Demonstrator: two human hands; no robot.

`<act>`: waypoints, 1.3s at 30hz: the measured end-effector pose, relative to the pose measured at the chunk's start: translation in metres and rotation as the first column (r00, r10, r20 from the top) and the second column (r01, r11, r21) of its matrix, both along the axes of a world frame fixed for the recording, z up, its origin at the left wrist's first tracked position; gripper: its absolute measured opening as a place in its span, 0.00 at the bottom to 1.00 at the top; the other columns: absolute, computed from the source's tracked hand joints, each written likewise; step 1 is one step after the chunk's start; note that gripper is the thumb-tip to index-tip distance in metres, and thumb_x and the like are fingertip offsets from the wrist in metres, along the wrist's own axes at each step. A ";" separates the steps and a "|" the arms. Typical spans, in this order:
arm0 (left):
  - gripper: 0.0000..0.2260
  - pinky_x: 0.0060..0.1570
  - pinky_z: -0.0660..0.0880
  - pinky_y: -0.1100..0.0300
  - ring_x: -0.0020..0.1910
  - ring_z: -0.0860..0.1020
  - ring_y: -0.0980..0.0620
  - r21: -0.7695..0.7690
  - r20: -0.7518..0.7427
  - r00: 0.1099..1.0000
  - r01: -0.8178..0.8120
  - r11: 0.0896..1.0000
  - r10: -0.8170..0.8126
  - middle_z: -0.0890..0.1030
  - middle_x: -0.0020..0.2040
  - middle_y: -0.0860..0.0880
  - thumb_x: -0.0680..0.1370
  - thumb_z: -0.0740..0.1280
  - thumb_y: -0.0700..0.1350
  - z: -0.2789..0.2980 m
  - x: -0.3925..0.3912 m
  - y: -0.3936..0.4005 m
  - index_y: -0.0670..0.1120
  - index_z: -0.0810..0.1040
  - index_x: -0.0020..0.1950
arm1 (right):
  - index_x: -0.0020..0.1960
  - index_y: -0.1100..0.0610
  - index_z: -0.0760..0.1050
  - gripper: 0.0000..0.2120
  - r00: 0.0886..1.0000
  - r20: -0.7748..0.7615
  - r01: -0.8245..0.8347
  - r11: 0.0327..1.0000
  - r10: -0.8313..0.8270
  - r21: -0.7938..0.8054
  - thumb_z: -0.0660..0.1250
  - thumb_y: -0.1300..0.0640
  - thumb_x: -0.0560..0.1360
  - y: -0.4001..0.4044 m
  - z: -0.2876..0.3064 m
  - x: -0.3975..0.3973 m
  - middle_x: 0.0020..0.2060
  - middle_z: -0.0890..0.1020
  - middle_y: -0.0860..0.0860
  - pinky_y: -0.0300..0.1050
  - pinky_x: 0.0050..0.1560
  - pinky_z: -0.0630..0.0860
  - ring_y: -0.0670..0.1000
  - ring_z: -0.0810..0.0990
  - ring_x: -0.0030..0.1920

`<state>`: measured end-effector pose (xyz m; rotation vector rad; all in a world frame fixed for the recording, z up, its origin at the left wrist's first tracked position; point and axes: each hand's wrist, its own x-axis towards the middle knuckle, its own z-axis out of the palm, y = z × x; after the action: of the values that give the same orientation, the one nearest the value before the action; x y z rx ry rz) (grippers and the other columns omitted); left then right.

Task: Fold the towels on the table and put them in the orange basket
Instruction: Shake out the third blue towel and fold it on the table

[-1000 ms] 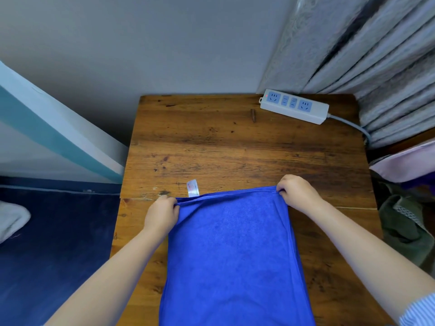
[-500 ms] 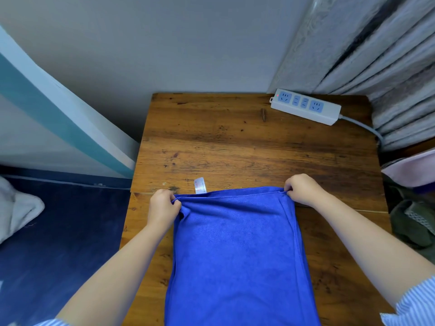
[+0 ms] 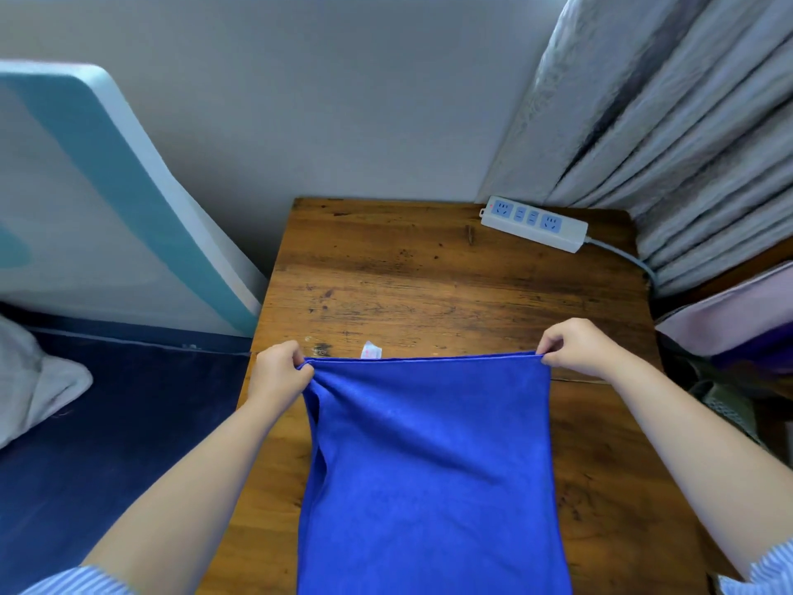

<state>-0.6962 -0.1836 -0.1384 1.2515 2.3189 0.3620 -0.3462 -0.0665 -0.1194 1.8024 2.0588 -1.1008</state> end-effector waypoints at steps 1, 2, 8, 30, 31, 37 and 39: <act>0.16 0.37 0.65 0.59 0.38 0.71 0.47 0.016 0.013 1.000 0.018 1.000 -0.018 0.74 0.34 0.46 0.70 0.65 0.34 0.005 -0.001 -0.002 0.47 0.64 0.27 | 0.36 0.56 0.78 0.07 1.000 -0.004 0.004 1.000 -0.004 0.014 0.68 0.66 0.70 -0.004 0.007 0.002 0.36 0.78 0.51 0.35 0.36 0.70 0.46 0.75 0.38; 0.14 0.38 0.66 0.59 0.39 0.72 0.47 0.028 0.023 0.999 0.033 0.999 -0.034 0.76 0.35 0.45 0.70 0.65 0.33 0.009 -0.002 -0.004 0.46 0.66 0.28 | 0.36 0.56 0.78 0.07 1.000 0.000 0.003 1.000 -0.003 0.027 0.69 0.65 0.70 -0.008 0.012 0.004 0.36 0.78 0.50 0.35 0.36 0.70 0.46 0.75 0.38; 0.06 0.42 0.74 0.54 0.41 0.76 0.45 0.095 0.017 0.988 0.151 0.984 -0.153 0.81 0.41 0.40 0.72 0.66 0.33 0.049 -0.002 -0.017 0.39 0.74 0.35 | 0.41 0.60 0.82 0.03 0.999 0.048 0.007 0.990 -0.014 0.140 0.72 0.62 0.68 -0.041 0.050 0.016 0.36 0.78 0.49 0.35 0.36 0.69 0.45 0.74 0.38; 0.11 0.40 0.73 0.52 0.43 0.78 0.39 0.709 -0.338 0.935 0.328 0.625 -0.108 0.78 0.47 0.37 0.76 0.61 0.40 0.206 0.020 -0.006 0.39 0.82 0.48 | 0.47 0.68 0.81 0.14 0.948 -0.240 0.311 0.435 -0.211 0.845 0.60 0.75 0.66 -0.077 0.206 0.022 0.45 0.78 0.69 0.49 0.46 0.71 0.65 0.76 0.49; 0.10 0.39 0.72 0.53 0.42 0.77 0.39 0.692 -0.363 0.925 0.350 0.631 -0.115 0.78 0.46 0.37 0.75 0.61 0.40 0.211 0.020 -0.005 0.38 0.81 0.47 | 0.48 0.68 0.81 0.14 0.943 -0.250 0.323 0.425 -0.219 0.845 0.60 0.75 0.67 -0.076 0.211 0.024 0.45 0.78 0.68 0.49 0.45 0.70 0.65 0.76 0.49; 0.04 0.40 0.70 0.56 0.43 0.76 0.41 0.287 -0.526 0.818 0.427 0.857 -0.232 0.68 0.44 0.43 0.75 0.61 0.38 0.214 0.029 0.002 0.42 0.71 0.40 | 0.52 0.65 0.80 0.15 0.982 0.045 0.089 0.666 -0.181 0.741 0.61 0.71 0.70 -0.069 0.213 0.026 0.51 0.78 0.66 0.46 0.49 0.71 0.62 0.76 0.53; 0.06 0.41 0.71 0.53 0.42 0.76 0.38 0.395 -0.498 0.850 0.401 0.827 -0.174 0.73 0.46 0.39 0.74 0.63 0.38 0.217 0.029 0.004 0.37 0.77 0.44 | 0.51 0.66 0.80 0.13 0.974 -0.064 0.178 0.559 -0.217 0.810 0.61 0.71 0.70 -0.067 0.215 0.030 0.49 0.77 0.67 0.49 0.47 0.71 0.64 0.76 0.51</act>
<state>-0.6670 -0.1799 0.0788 2.1132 2.4123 0.6369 -0.3163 -0.1335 0.0956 2.4476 2.6179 -0.0309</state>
